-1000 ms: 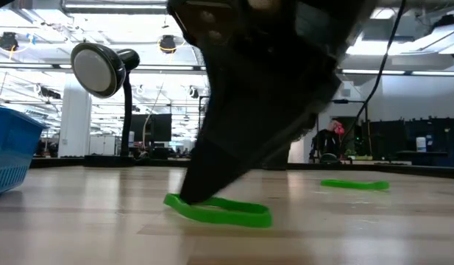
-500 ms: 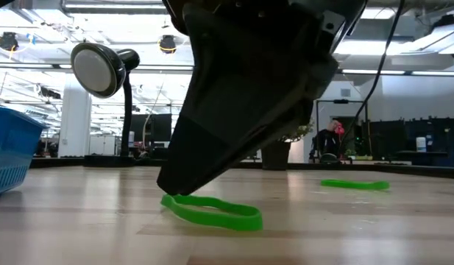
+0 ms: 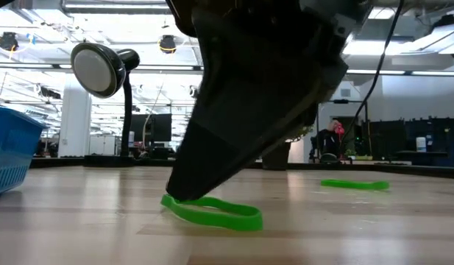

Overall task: Pick and place rubber bands into bin
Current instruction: Put the bottom green rubber band into the blue basket

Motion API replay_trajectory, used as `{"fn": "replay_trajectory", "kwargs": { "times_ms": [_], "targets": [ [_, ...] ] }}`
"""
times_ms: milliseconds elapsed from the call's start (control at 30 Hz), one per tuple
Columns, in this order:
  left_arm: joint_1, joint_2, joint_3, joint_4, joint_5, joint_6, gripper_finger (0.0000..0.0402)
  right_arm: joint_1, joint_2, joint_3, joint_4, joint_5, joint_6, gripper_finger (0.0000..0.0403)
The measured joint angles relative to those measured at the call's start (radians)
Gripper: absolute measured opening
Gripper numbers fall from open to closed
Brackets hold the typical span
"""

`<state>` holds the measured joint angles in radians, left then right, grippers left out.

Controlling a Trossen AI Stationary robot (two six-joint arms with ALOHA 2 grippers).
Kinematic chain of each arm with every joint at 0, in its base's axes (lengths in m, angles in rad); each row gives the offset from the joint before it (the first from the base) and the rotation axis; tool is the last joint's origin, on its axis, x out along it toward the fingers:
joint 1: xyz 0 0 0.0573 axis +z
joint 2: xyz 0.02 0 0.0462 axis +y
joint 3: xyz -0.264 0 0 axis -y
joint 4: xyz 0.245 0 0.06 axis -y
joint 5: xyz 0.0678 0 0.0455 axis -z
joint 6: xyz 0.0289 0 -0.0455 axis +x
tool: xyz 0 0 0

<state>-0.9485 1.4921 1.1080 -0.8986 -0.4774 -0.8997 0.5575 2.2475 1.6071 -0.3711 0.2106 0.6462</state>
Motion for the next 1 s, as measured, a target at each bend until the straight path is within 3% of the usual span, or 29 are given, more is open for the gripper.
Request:
{"fn": "replay_trajectory", "kwargs": {
  "times_ms": [467,700,833,1000],
  "targets": [
    [0.0,0.0,0.0,0.0,0.0,0.0,0.0094,0.005,-0.007,-0.078,0.053,0.008,-0.042,0.0053],
    [0.0,0.0,0.0,0.0,0.0,0.0,0.0094,0.005,-0.009,-0.105,0.068,0.03,-0.104,0.0008],
    [0.0,0.0,0.0,0.0,0.0,0.0,0.0094,0.005,-0.007,-0.11,0.119,0.042,-0.115,0.0006],
    [0.0,0.0,0.0,0.0,0.0,0.004,0.0094,0.0,0.009,-0.057,0.183,0.099,-0.278,0.0003]
  ]
}}
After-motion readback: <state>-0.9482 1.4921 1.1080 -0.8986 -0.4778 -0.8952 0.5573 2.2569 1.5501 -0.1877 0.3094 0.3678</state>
